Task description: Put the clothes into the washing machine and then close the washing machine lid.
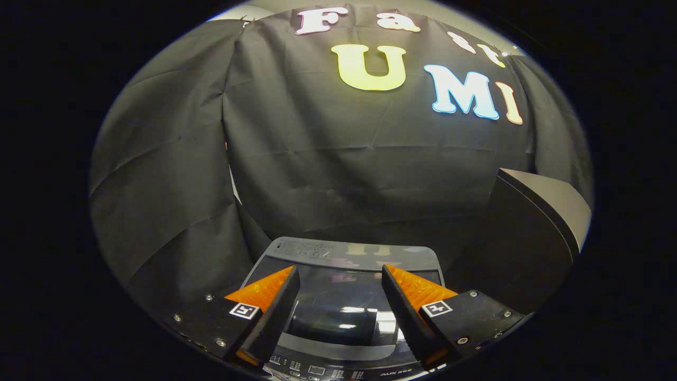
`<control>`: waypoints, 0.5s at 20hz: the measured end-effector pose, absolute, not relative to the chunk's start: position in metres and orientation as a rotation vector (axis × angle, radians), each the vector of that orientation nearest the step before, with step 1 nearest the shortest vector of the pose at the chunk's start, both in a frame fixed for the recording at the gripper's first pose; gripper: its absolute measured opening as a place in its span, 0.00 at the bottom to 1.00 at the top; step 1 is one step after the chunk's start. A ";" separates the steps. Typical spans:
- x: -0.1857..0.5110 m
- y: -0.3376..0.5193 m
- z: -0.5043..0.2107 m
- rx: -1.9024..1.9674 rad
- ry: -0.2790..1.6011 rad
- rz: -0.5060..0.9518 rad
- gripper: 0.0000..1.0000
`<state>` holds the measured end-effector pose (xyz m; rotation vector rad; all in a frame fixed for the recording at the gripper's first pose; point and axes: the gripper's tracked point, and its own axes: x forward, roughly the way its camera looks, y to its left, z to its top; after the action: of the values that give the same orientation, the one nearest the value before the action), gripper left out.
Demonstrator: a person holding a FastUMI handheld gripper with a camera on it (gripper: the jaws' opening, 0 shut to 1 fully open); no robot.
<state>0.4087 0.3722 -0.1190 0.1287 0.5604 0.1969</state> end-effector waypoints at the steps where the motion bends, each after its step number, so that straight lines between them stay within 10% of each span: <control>1: 0.409 0.372 -0.117 0.132 0.561 0.199 0.96; 10: 0.371 0.340 -0.076 0.203 0.476 0.201 0.95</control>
<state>0.3706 0.3402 -0.0761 0.2026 0.4760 0.2013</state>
